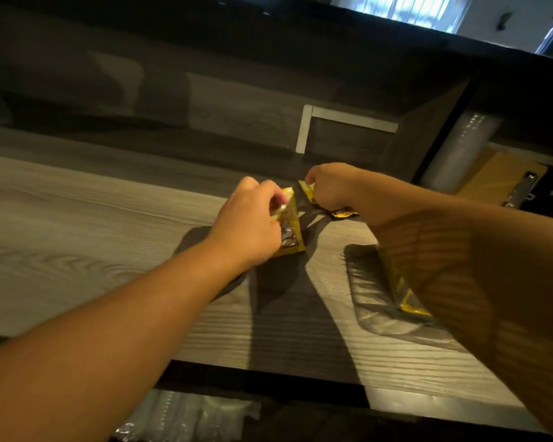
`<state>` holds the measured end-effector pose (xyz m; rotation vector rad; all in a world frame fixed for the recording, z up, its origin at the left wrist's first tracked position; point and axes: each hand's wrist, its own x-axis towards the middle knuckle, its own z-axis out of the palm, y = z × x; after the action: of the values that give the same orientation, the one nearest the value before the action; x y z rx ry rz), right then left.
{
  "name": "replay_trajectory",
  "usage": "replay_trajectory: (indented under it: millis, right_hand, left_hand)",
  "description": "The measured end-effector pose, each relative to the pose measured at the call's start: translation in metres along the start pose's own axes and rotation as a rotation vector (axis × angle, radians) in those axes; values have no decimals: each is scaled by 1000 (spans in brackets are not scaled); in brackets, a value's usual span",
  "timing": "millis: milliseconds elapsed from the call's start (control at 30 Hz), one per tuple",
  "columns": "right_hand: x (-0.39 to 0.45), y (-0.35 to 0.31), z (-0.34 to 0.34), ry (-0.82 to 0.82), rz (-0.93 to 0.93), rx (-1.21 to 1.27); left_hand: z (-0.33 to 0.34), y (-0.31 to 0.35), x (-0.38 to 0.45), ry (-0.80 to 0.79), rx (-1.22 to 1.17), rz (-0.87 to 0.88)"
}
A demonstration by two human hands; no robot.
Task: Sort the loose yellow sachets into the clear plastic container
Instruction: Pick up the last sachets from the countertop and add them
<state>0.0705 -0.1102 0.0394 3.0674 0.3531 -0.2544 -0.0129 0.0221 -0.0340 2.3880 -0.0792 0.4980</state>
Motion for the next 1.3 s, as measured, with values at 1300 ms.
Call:
replay_trajectory:
  millis: [1300]
  right_hand:
    - [-169,148,2,761,-141,1032]
  left_hand:
    - [11,117,-56,286,-294,473]
